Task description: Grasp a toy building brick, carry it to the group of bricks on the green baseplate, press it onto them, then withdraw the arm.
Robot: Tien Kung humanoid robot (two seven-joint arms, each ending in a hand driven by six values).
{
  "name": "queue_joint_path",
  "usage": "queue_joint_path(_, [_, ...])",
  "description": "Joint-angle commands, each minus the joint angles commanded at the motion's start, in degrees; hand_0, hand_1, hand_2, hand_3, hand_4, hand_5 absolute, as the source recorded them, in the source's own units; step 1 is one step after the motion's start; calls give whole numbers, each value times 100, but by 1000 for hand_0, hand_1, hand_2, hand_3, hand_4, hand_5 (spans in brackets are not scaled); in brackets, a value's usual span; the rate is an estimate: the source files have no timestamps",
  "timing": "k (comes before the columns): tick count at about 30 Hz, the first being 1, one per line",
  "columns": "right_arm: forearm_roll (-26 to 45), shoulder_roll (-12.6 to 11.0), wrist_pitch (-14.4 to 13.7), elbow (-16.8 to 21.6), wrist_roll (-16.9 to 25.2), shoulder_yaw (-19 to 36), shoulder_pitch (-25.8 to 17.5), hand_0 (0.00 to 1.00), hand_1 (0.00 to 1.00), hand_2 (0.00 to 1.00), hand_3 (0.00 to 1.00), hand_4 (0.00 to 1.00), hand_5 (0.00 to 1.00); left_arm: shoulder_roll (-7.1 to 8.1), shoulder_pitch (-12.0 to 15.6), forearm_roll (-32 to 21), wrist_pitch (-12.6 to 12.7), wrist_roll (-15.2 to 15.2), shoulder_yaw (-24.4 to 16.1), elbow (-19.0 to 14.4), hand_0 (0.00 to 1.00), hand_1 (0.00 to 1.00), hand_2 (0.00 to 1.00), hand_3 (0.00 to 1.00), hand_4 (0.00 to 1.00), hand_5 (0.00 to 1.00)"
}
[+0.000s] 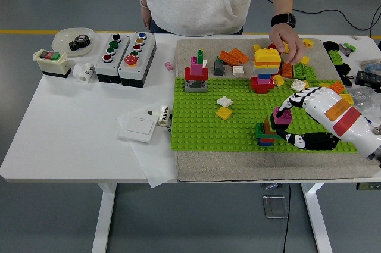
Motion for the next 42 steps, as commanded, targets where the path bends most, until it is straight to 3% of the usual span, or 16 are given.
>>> queue_joint_path(22, [62, 6, -84, 228, 58, -17, -198, 537, 521, 563, 535, 733, 384, -10, 46, 70, -26, 26, -41, 10, 495, 569, 644, 604, 643, 714])
queue_joint_path(42, [97, 55, -91, 164, 58, -81, -198, 535, 519, 563, 535, 733, 380, -10, 8, 50, -6, -58, 10, 22, 498, 571, 651, 604, 644, 714])
